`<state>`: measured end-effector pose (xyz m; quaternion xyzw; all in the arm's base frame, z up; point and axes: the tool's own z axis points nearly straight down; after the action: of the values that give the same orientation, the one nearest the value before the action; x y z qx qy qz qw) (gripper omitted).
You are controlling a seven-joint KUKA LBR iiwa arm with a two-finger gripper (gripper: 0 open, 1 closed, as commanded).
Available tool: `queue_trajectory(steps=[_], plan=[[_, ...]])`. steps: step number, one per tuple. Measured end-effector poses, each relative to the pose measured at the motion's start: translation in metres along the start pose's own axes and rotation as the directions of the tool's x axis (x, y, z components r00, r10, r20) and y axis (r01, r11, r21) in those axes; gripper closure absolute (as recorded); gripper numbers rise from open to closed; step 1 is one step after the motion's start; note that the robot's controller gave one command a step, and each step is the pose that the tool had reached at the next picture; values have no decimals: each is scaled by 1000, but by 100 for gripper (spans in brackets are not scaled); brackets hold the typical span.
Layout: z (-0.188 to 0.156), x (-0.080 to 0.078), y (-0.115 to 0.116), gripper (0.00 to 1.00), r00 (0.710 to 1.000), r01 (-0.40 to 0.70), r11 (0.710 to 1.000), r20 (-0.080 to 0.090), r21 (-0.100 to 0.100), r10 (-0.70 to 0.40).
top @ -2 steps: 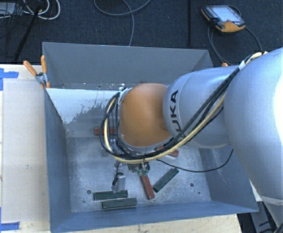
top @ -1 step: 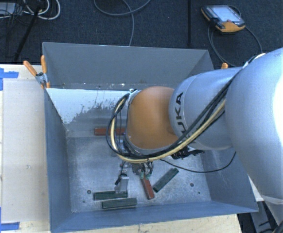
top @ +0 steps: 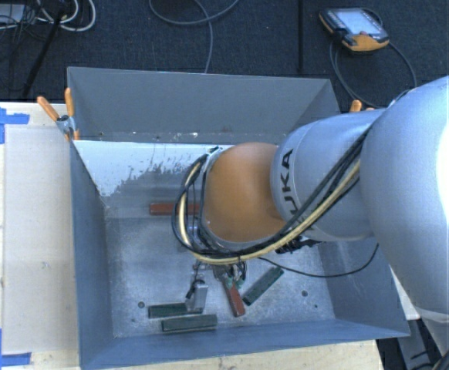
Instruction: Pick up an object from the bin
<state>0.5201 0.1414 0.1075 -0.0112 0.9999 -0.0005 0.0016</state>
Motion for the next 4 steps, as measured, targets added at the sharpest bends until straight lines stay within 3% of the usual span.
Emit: queue_trajectory(steps=[1, 2, 3, 4], plan=[[30, 26, 53, 0, 962, 272, 962, -5, -1, -272], [37, 48, 24, 100, 956, 293, 956, 1, -3, -293], [34, 42, 24, 0, 957, 288, 958, 22, -2, -288], [38, 49, 23, 100, 957, 289, 957, -3, -3, -289]])
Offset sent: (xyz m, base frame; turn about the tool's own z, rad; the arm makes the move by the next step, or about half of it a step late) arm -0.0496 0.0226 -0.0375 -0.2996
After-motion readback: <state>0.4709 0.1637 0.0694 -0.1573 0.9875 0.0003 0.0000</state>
